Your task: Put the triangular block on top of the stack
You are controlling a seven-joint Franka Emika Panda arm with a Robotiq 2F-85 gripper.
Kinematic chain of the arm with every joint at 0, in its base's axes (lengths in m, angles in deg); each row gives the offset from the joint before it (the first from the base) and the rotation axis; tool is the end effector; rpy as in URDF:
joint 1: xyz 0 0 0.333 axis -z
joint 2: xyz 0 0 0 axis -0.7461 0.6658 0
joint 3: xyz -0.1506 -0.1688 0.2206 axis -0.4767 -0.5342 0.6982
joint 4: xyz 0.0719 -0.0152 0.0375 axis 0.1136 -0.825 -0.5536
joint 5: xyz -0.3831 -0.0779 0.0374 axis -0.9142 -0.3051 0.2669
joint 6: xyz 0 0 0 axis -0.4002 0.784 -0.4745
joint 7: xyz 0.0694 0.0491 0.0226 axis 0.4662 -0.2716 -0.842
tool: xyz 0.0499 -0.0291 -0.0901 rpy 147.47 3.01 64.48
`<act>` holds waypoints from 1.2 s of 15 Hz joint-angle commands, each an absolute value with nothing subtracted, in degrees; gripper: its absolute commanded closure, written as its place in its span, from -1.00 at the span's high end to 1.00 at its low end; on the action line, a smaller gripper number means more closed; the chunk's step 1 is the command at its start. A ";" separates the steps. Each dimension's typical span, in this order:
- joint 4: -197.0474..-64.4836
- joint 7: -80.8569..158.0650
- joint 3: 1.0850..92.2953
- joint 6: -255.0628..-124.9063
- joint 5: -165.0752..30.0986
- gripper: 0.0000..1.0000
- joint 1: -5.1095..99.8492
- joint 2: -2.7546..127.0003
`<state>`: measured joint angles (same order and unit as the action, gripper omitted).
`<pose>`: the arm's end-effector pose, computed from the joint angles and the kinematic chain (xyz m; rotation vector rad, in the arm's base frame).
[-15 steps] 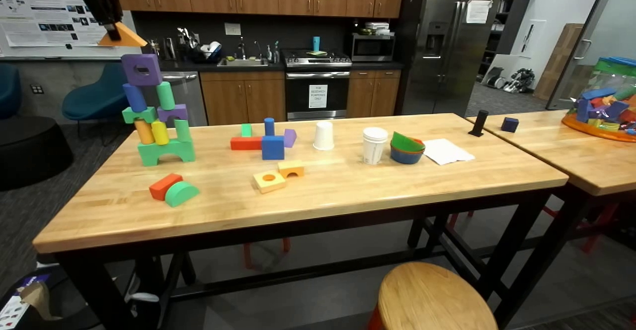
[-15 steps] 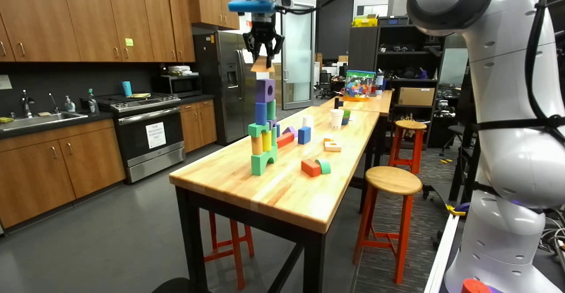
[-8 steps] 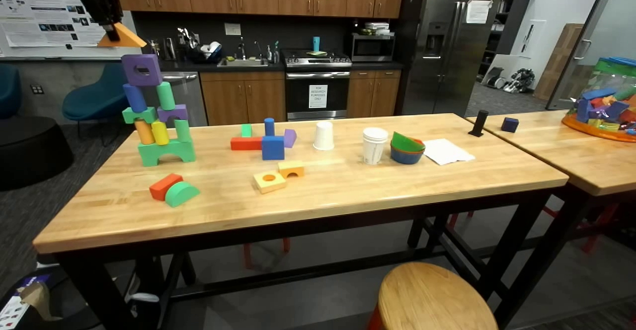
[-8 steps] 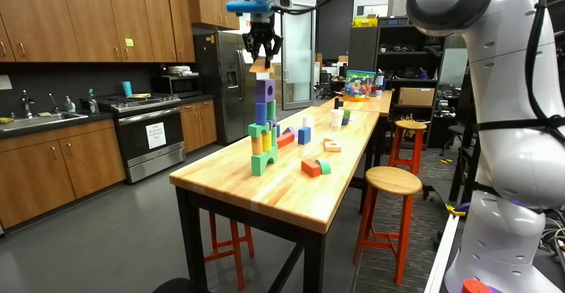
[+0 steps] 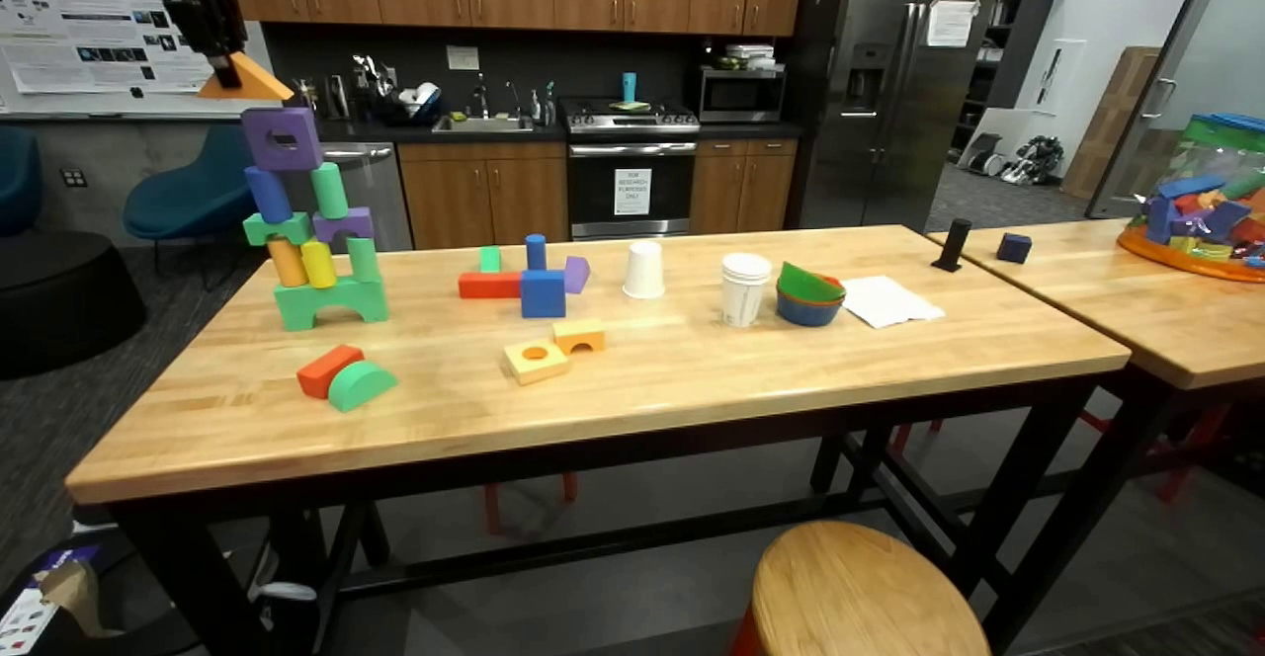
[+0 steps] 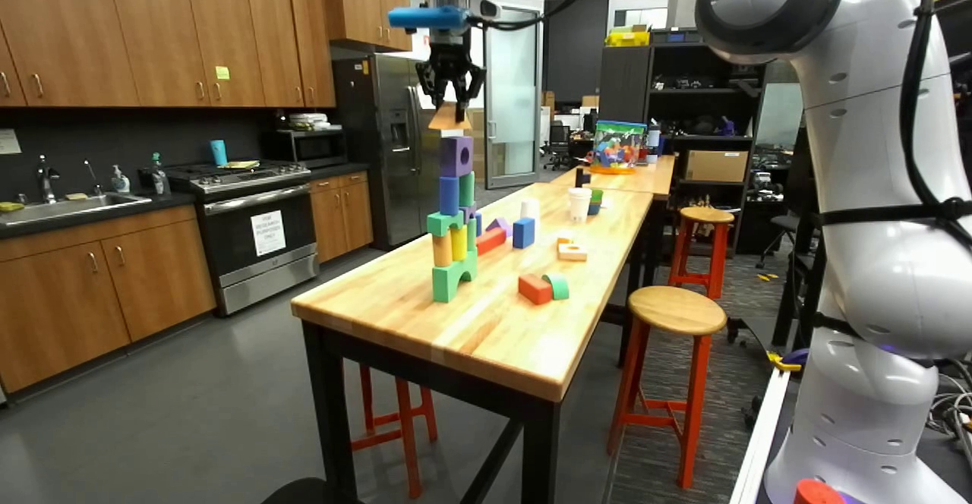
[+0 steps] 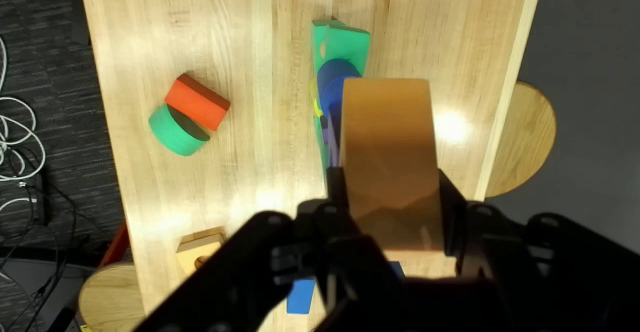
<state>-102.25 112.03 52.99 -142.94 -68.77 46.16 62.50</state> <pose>0.6349 0.0361 0.6593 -2.4756 1.8711 -0.2016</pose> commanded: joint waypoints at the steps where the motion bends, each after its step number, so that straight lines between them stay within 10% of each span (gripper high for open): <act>1: -101.29 110.70 53.06 -141.76 -68.36 -0.67 46.43 62.83; 14: -102.03 110.94 52.95 -142.80 -68.53 -0.67 47.78 62.84; 15: -102.08 110.95 52.95 -142.84 -68.53 -0.17 47.78 62.89; 18: -102.17 110.95 52.95 -142.86 -68.53 -0.17 47.77 62.95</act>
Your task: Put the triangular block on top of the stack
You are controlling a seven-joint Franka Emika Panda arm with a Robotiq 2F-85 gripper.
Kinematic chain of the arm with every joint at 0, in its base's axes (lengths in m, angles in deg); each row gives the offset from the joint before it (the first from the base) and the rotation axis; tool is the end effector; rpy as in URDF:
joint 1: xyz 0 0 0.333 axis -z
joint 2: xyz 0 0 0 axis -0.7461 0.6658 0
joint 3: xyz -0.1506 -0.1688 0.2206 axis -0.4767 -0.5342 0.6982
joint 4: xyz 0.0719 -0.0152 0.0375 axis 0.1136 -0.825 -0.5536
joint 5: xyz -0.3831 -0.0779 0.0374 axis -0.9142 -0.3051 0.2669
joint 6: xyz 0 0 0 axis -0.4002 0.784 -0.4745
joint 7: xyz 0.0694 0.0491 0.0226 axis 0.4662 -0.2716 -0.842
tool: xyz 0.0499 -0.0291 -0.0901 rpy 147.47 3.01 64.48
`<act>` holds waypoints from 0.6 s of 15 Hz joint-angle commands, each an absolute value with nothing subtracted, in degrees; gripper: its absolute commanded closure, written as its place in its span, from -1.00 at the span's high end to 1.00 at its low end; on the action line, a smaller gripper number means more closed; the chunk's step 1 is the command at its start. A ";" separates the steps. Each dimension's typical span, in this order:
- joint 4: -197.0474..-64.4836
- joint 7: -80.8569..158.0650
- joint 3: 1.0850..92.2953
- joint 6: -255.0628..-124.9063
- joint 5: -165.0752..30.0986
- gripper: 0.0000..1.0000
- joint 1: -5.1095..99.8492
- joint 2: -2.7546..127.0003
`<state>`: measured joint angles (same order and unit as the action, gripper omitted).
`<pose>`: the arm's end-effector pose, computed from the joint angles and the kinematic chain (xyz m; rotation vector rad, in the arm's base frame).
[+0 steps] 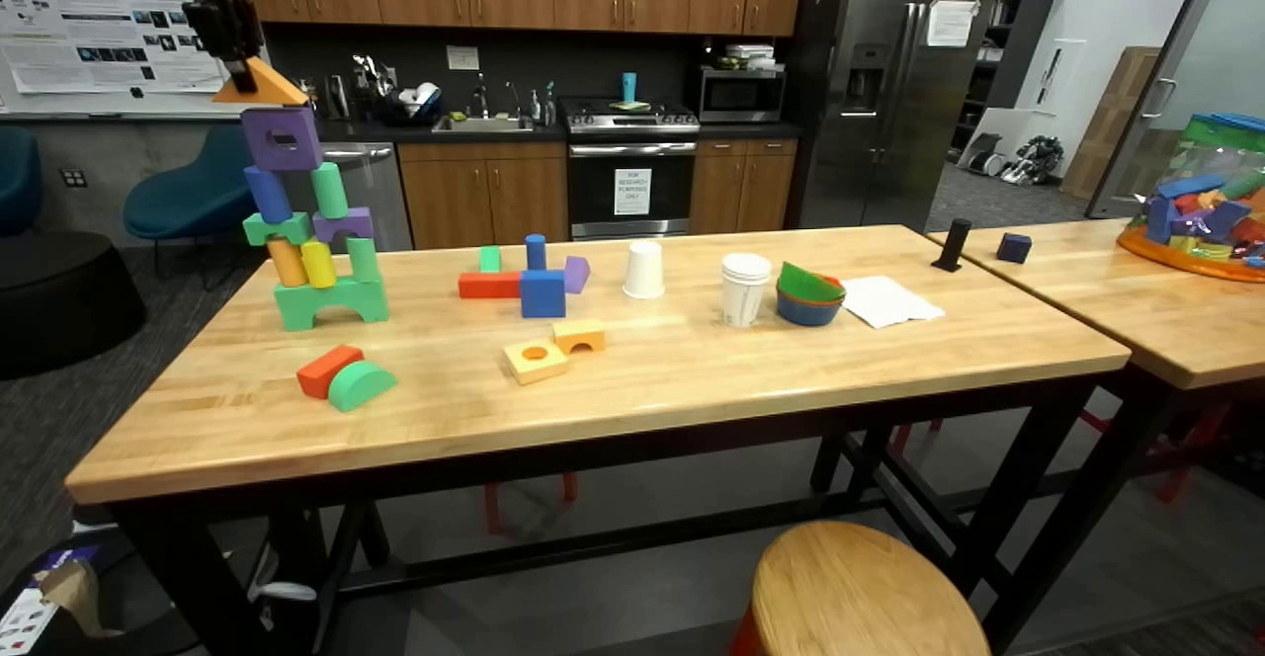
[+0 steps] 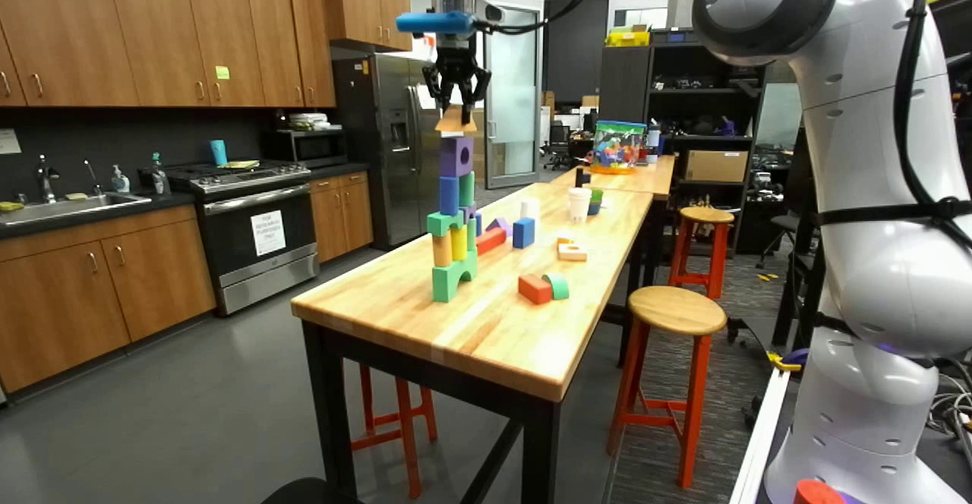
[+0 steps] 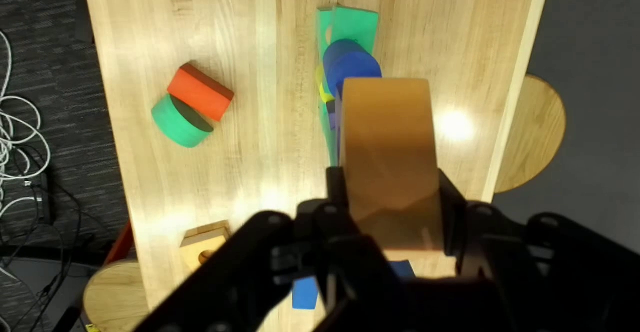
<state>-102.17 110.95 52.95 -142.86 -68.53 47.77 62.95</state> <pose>0.6380 0.0184 0.6548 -2.4713 1.8861 -0.1894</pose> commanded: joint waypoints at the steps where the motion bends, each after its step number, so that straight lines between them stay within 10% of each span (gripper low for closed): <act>1: -102.17 110.95 52.95 -142.86 -68.53 -0.17 47.77 62.95; 3: -102.17 110.95 52.95 -142.86 -68.53 -0.17 47.77 62.95; 4: -102.16 110.89 52.94 -142.88 -68.58 -0.67 47.78 62.95; 9: -101.83 110.56 52.96 -142.89 -68.35 -0.67 47.92 63.61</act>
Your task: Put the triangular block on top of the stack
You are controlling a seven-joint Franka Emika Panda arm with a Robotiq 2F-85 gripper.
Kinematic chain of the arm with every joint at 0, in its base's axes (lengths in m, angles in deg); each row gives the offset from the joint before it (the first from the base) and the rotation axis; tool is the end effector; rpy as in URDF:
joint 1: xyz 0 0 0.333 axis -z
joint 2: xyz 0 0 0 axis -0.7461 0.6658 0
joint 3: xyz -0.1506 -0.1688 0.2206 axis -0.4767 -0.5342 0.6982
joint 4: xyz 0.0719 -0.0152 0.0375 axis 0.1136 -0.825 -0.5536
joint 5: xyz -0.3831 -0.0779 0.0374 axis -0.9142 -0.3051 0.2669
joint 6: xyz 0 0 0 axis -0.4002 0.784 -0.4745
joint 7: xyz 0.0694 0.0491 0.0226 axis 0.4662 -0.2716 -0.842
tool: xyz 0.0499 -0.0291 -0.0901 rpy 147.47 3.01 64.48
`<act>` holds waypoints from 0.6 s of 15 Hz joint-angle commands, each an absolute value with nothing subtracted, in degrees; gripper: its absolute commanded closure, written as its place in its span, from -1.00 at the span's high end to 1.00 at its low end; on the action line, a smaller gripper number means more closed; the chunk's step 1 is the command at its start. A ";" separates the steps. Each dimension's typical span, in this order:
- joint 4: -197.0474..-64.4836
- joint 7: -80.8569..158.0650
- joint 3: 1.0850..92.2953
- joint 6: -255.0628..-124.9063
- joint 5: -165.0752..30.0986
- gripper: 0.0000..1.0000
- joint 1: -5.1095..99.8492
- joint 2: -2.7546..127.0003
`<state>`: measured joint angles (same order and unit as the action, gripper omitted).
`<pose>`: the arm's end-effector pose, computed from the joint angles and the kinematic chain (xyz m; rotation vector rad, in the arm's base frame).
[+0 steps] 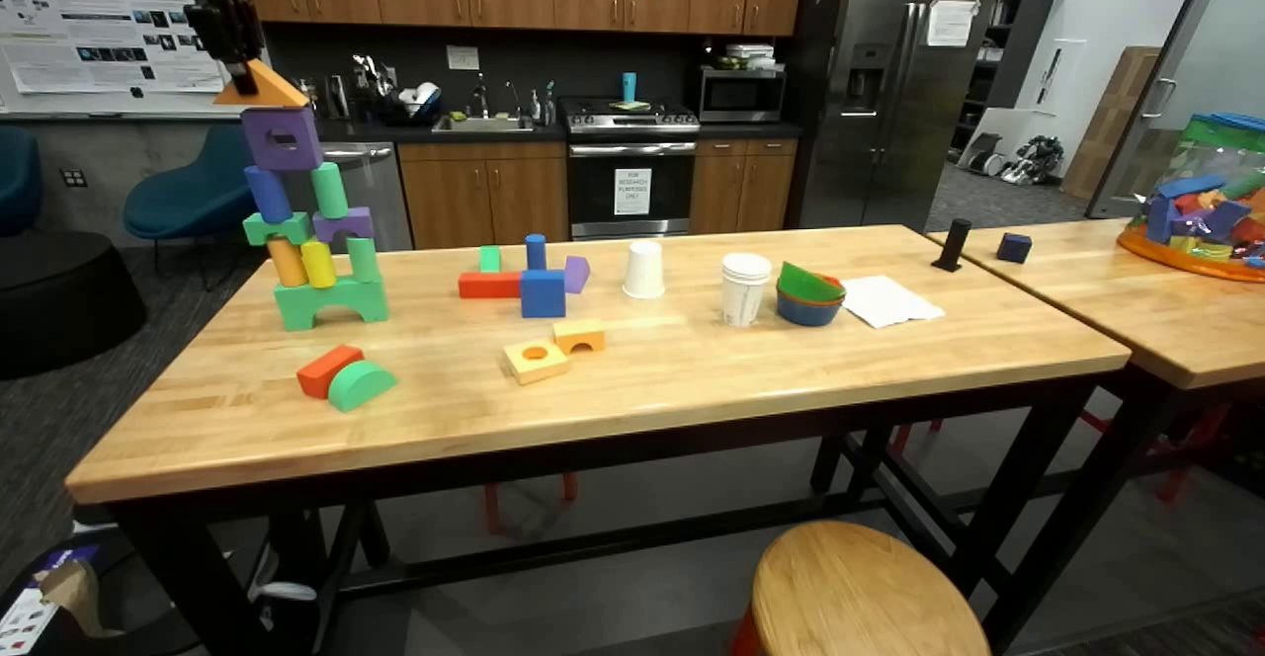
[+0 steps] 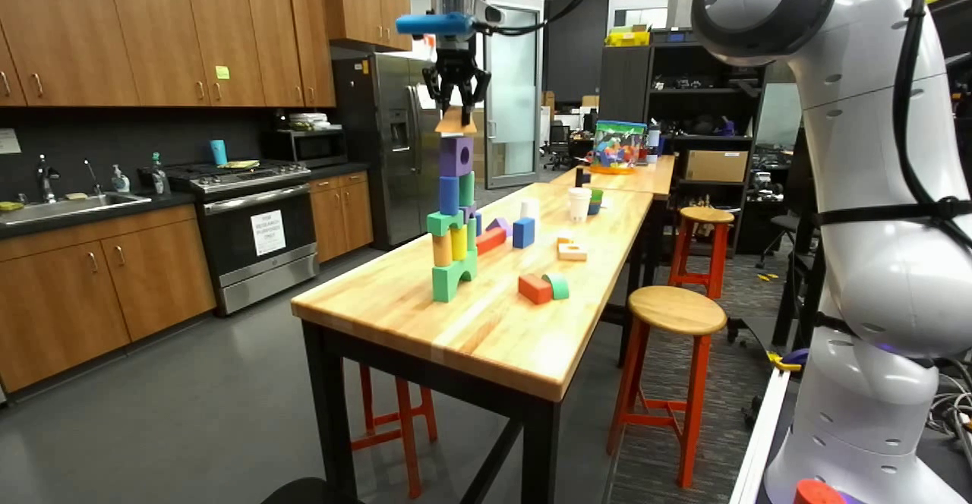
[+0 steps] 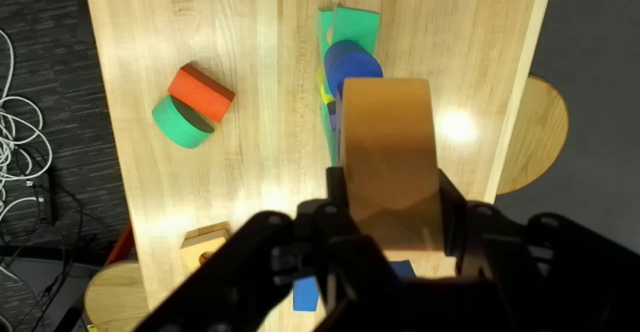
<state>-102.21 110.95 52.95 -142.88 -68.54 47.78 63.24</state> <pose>0.6397 0.0183 0.6512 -2.4743 1.8884 -0.1832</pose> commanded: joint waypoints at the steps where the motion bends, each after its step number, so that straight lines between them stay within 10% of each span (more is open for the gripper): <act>1: -101.77 110.49 52.98 -142.79 -68.35 -0.67 47.91 63.76; 9: -100.92 109.53 53.02 -141.57 -70.07 -0.67 47.19 63.90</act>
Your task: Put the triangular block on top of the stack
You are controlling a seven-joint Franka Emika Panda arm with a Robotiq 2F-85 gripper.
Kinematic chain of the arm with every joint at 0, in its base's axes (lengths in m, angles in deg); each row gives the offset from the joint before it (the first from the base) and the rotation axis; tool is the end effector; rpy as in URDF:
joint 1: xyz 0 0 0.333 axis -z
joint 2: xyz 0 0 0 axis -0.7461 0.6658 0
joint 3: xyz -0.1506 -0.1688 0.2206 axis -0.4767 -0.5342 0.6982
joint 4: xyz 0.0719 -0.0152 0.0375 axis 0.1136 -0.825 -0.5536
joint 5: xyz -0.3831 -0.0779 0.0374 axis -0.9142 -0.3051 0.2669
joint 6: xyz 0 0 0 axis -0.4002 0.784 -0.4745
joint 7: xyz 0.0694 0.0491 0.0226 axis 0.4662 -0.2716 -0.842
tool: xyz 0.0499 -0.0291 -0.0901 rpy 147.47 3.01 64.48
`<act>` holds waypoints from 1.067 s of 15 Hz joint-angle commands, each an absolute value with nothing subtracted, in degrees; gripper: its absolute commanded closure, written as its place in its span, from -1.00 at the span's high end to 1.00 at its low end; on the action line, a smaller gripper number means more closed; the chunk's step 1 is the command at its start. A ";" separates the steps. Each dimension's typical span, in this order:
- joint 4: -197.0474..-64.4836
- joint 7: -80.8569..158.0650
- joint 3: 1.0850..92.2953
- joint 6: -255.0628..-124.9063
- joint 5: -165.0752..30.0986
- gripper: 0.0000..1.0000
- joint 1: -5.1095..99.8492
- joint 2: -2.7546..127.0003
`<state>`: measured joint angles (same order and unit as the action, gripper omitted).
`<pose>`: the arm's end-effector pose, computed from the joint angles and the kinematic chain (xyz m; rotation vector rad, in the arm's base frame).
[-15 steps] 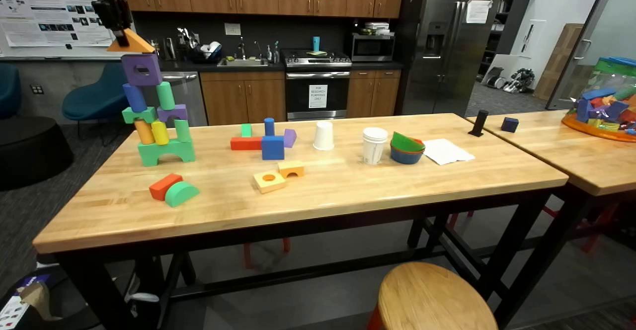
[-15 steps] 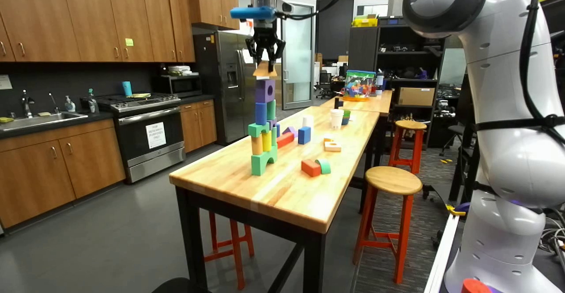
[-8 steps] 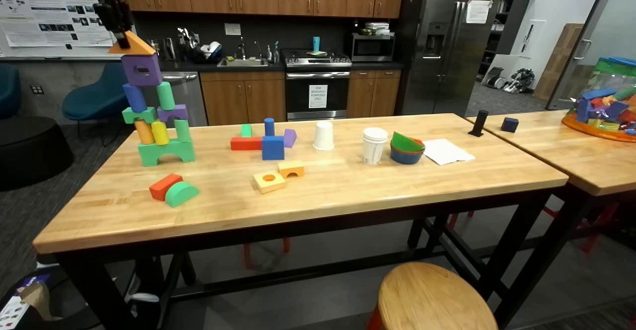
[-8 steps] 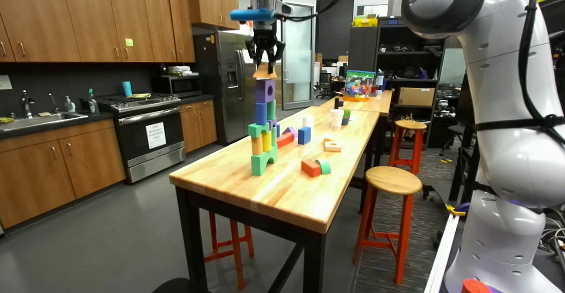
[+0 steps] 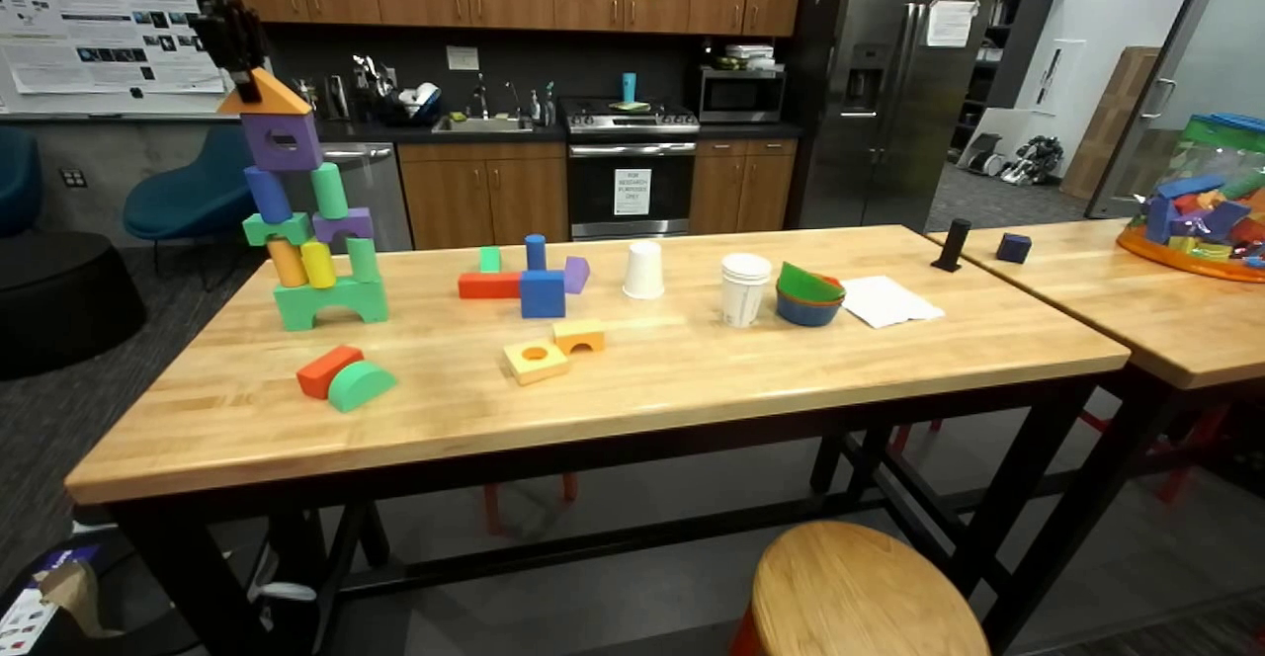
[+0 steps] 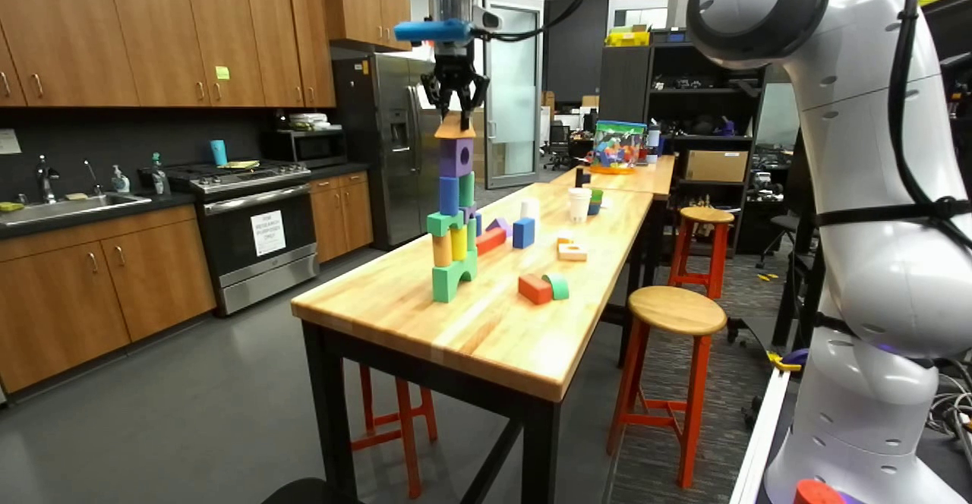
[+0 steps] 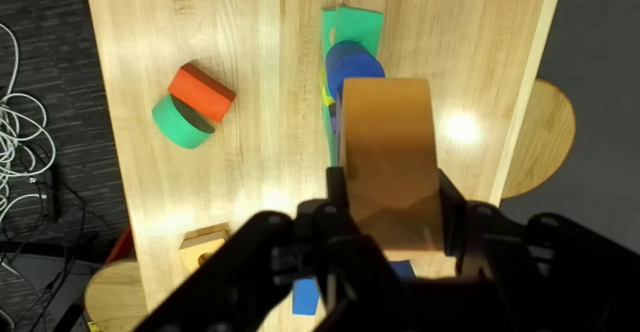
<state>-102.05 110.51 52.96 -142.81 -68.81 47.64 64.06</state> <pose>0.6439 0.0194 0.6433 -2.4935 1.8833 -0.1727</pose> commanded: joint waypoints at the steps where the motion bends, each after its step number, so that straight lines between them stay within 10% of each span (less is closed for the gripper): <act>1: -100.66 109.30 53.01 -141.44 -70.07 -0.67 47.15 63.97; 16: -99.57 108.04 53.06 -141.15 -69.41 -0.67 47.32 64.38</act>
